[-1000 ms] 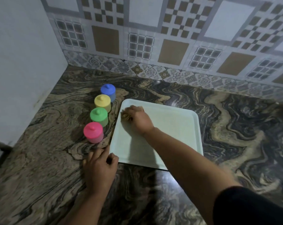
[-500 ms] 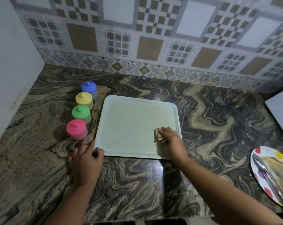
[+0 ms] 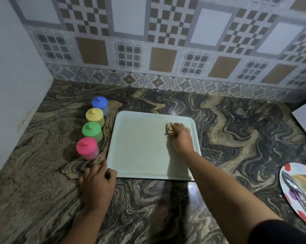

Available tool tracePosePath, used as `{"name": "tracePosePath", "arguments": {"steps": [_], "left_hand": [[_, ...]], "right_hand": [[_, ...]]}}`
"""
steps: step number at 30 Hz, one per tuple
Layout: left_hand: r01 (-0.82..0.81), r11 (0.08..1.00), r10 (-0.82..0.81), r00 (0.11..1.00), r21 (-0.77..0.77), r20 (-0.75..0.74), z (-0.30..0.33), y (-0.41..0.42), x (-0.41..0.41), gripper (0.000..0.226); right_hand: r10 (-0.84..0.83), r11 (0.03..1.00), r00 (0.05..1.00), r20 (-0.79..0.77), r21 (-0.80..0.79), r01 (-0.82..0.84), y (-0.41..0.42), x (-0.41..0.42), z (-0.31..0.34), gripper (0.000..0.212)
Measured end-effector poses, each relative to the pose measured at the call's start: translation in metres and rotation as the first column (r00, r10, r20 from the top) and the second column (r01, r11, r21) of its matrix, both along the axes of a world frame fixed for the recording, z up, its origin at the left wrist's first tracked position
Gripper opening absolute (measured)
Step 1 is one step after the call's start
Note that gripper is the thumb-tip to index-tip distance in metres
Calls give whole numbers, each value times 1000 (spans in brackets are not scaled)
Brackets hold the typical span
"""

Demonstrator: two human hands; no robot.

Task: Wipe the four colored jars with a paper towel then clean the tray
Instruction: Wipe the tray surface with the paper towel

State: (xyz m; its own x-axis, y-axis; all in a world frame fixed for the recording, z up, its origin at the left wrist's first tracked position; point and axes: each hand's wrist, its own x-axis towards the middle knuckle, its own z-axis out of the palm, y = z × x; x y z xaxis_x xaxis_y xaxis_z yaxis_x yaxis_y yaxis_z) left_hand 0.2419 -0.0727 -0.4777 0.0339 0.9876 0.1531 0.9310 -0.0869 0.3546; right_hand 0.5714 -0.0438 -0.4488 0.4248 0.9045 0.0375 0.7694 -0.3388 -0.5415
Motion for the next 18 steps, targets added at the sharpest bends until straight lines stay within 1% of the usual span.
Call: {"name": "tracePosePath", "arguments": {"steps": [2, 3, 4, 5, 6, 7, 8, 9, 10, 11, 12, 13, 14, 15, 16, 18], "left_hand": [[12, 1000, -12, 1000, -7, -17, 0, 0, 0, 50], [10, 1000, -10, 1000, -9, -23, 1, 1, -1, 49], [9, 1000, -9, 1000, -7, -26, 0, 1, -2, 49], [15, 1000, -15, 1000, -4, -27, 0, 2, -3, 49], [18, 1000, -18, 999, 2, -26, 0, 2, -3, 50], [15, 1000, -15, 1000, 1, -23, 0, 1, -3, 51], [15, 1000, -15, 1000, -9, -20, 1, 1, -4, 52], [15, 1000, -15, 1000, -15, -17, 2, 0, -2, 53], [13, 1000, -13, 1000, -12, -15, 1, 0, -2, 52], [11, 1000, -11, 1000, -5, -14, 2, 0, -3, 50], [7, 1000, -7, 1000, -3, -12, 2, 0, -3, 49], [4, 1000, -5, 1000, -6, -12, 3, 0, -3, 48], [4, 1000, -5, 1000, -13, -10, 3, 1, -2, 47], [3, 1000, -4, 1000, -25, -13, 3, 2, -2, 46], [-1, 999, 0, 1000, -32, -22, 1, 2, -2, 45], [10, 998, -12, 1000, -56, -29, 1, 2, -5, 47]], "right_hand": [[-32, 999, 999, 22, 18, 32, 28, -24, 11, 42], [-7, 999, 999, 39, 35, 5, 36, -41, 15, 39], [53, 996, 998, 45, 63, -55, 40, -61, 18, 36], [178, 978, 982, 65, 97, -183, 42, -83, 19, 34], [366, 918, 924, 109, 118, -378, 42, -102, 15, 35], [572, 807, 808, 141, 80, -585, 41, -117, 9, 40], [720, 680, 676, 156, 31, -732, 41, -122, -1, 47], [786, 609, 602, 142, -9, -793, 43, -115, -7, 53], [780, 617, 611, 137, -1, -787, 48, -104, -12, 55], [705, 699, 696, 141, 33, -715, 52, -94, -11, 54], [555, 822, 822, 125, 69, -565, 57, -84, -9, 51], [365, 926, 925, 104, 63, -373, 61, -80, -4, 49], [250, 967, 964, 95, 34, -254, 67, -80, -3, 49], [235, 972, 968, 84, -3, -235, 70, -90, 5, 49], [318, 948, 946, 68, -11, -318, 67, -104, 3, 50], [550, 835, 835, -2, -34, -549, 33, -138, 4, 51]]}}
